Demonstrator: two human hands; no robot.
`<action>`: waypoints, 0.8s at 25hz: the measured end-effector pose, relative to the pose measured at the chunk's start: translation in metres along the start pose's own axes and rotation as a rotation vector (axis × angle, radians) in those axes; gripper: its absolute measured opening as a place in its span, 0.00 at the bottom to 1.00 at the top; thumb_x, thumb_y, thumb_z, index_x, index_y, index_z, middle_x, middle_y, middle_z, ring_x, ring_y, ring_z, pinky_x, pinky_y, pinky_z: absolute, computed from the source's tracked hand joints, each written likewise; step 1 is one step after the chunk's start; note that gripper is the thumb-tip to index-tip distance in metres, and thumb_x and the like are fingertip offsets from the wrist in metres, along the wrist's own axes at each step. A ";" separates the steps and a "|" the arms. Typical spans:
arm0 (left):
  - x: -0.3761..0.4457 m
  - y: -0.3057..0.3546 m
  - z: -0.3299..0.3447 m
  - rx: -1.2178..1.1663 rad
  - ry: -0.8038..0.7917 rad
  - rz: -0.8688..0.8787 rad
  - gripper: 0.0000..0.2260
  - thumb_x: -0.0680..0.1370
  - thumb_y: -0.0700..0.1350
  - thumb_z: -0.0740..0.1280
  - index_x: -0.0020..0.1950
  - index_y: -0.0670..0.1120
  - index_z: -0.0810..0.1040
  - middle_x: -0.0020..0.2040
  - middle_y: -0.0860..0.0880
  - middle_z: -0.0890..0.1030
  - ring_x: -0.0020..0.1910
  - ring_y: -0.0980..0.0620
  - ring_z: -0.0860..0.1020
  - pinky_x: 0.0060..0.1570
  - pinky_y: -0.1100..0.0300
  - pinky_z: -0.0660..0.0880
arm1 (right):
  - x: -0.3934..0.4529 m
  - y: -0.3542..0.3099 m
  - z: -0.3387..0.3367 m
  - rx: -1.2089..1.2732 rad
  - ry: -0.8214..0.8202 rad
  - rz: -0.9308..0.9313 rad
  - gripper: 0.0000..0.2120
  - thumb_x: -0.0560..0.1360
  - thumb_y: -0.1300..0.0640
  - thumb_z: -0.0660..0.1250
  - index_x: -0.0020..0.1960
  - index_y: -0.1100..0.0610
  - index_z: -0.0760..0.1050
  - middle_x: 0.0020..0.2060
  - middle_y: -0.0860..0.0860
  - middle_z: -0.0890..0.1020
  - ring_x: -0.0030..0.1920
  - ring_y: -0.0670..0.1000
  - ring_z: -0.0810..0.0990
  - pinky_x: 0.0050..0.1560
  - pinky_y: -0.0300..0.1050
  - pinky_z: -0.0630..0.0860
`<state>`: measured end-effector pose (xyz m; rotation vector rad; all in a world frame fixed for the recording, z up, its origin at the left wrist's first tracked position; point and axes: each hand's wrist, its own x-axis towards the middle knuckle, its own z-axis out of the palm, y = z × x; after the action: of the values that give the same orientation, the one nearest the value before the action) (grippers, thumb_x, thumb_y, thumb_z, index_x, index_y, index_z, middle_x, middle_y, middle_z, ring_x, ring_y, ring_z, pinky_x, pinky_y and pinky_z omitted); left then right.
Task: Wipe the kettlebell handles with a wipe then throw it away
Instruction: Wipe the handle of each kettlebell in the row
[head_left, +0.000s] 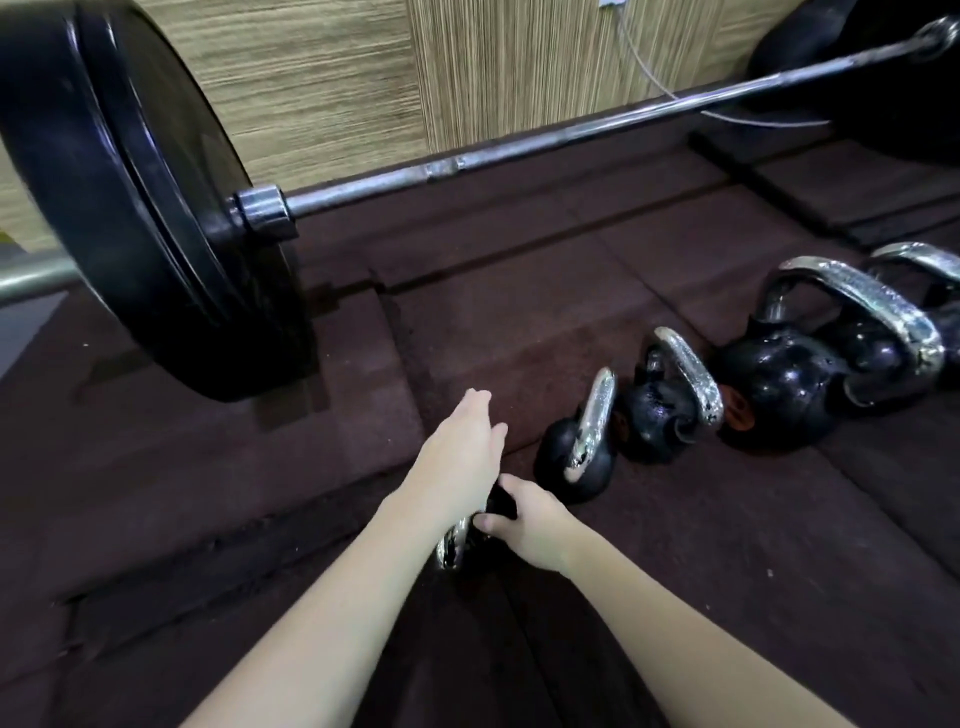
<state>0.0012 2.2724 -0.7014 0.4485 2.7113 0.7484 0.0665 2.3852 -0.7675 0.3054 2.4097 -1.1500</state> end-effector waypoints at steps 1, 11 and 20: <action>0.009 0.006 0.003 0.081 -0.005 0.013 0.17 0.86 0.48 0.57 0.74 0.44 0.67 0.69 0.44 0.77 0.63 0.41 0.78 0.63 0.50 0.72 | 0.000 0.001 0.001 -0.004 0.007 0.006 0.23 0.77 0.50 0.71 0.70 0.51 0.72 0.62 0.48 0.81 0.63 0.50 0.78 0.62 0.43 0.73; -0.078 -0.015 0.017 0.488 0.076 0.304 0.35 0.76 0.37 0.66 0.82 0.43 0.59 0.85 0.43 0.48 0.84 0.41 0.44 0.73 0.47 0.67 | 0.007 0.003 0.005 -0.047 0.025 -0.049 0.28 0.77 0.52 0.69 0.74 0.54 0.67 0.67 0.51 0.77 0.68 0.54 0.75 0.69 0.47 0.70; 0.031 0.015 -0.007 0.101 -0.168 -0.013 0.17 0.84 0.46 0.51 0.71 0.46 0.68 0.67 0.44 0.75 0.63 0.39 0.73 0.63 0.47 0.71 | 0.009 0.010 0.010 0.057 0.047 -0.040 0.28 0.77 0.49 0.70 0.74 0.50 0.68 0.65 0.49 0.77 0.67 0.51 0.75 0.69 0.45 0.70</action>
<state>-0.0266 2.2928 -0.6936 0.4934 2.5992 0.5463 0.0658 2.3840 -0.7838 0.3060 2.4370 -1.2440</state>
